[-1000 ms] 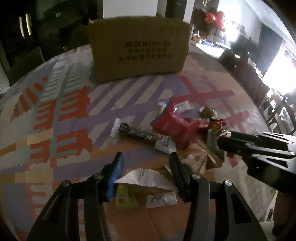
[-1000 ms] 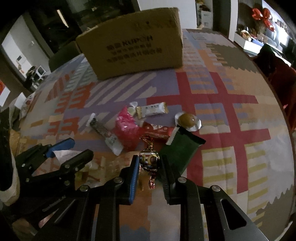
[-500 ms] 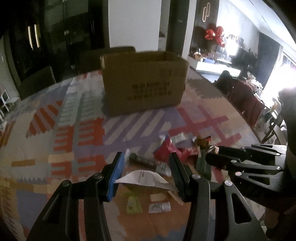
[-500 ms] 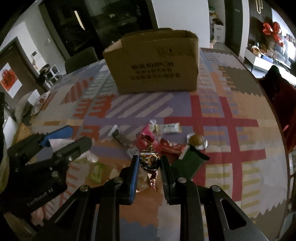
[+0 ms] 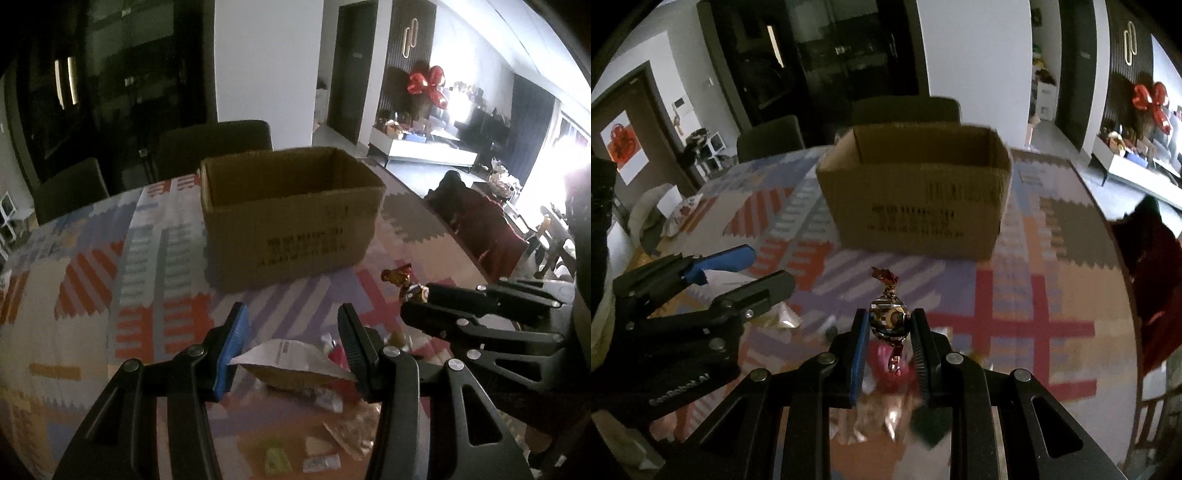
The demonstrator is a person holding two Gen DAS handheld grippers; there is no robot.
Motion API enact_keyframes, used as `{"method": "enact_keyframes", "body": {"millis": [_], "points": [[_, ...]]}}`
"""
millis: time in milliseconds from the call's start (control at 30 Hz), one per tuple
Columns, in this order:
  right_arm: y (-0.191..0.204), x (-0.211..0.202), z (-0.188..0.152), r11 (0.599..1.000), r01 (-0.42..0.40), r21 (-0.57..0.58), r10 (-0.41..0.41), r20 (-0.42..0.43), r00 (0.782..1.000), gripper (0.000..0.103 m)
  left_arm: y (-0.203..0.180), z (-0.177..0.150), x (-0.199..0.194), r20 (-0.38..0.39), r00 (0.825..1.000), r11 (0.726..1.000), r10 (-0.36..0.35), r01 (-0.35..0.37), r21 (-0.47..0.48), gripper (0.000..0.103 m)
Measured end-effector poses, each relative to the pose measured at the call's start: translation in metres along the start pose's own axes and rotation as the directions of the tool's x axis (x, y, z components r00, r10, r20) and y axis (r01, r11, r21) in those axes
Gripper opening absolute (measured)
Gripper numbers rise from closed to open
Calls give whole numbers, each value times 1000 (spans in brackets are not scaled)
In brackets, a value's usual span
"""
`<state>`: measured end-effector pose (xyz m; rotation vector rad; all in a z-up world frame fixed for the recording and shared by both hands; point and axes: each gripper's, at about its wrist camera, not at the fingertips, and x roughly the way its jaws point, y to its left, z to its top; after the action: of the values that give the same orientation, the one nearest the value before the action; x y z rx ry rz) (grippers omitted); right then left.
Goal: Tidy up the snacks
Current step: 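Carry the gold candy over the cardboard box and open the right gripper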
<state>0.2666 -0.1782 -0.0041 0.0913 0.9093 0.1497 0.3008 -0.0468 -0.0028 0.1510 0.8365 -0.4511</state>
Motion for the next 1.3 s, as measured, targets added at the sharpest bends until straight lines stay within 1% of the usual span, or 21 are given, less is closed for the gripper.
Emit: {"method": "enact_keyframes", "body": {"millis": [200, 367, 500, 600, 733, 867, 933, 1000, 1067, 1167, 1267, 1300], "points": [[-9, 4, 36, 1000, -3, -10, 3, 18, 1000, 24, 5, 37, 11, 2, 1000, 1000, 6, -6, 2, 49], [-23, 10, 68, 1000, 0, 18, -1, 35, 999, 24, 6, 71, 18, 10, 1000, 1000, 1, -1, 7, 49], [-28, 13, 91, 1000, 9, 12, -10, 56, 998, 24, 11, 101, 25, 22, 1000, 1000, 19, -19, -1, 49], [-34, 19, 107, 1000, 18, 23, -19, 54, 998, 24, 14, 123, 32, 28, 999, 1000, 30, -30, -7, 49], [-39, 28, 128, 1000, 19, 21, -20, 52, 998, 24, 18, 145, 45, 18, 999, 999, 38, -37, -17, 49], [-45, 40, 143, 999, 16, 37, -17, 30, 999, 24, 23, 160, 60, -1, 1000, 999, 24, -24, -30, 49], [-46, 45, 148, 999, 15, 40, -16, 19, 1000, 24, 26, 166, 67, -8, 1000, 999, 29, -30, -34, 49], [-45, 49, 150, 999, 46, 29, -47, 24, 999, 24, 29, 169, 74, -16, 999, 999, 31, -32, -37, 49], [-43, 55, 152, 998, 66, -5, -66, 23, 998, 24, 32, 170, 83, -30, 999, 998, 36, -37, -41, 49], [-45, 68, 156, 999, 53, 7, -53, -4, 999, 24, 36, 173, 95, -45, 998, 998, 45, -47, -48, 50], [-50, 82, 158, 998, 61, 13, -61, -28, 998, 24, 42, 175, 108, -69, 997, 997, 39, -44, -65, 50], [-52, 87, 159, 998, 59, 20, -58, -32, 998, 24, 43, 175, 111, -75, 996, 996, 47, -52, -67, 55]]}}
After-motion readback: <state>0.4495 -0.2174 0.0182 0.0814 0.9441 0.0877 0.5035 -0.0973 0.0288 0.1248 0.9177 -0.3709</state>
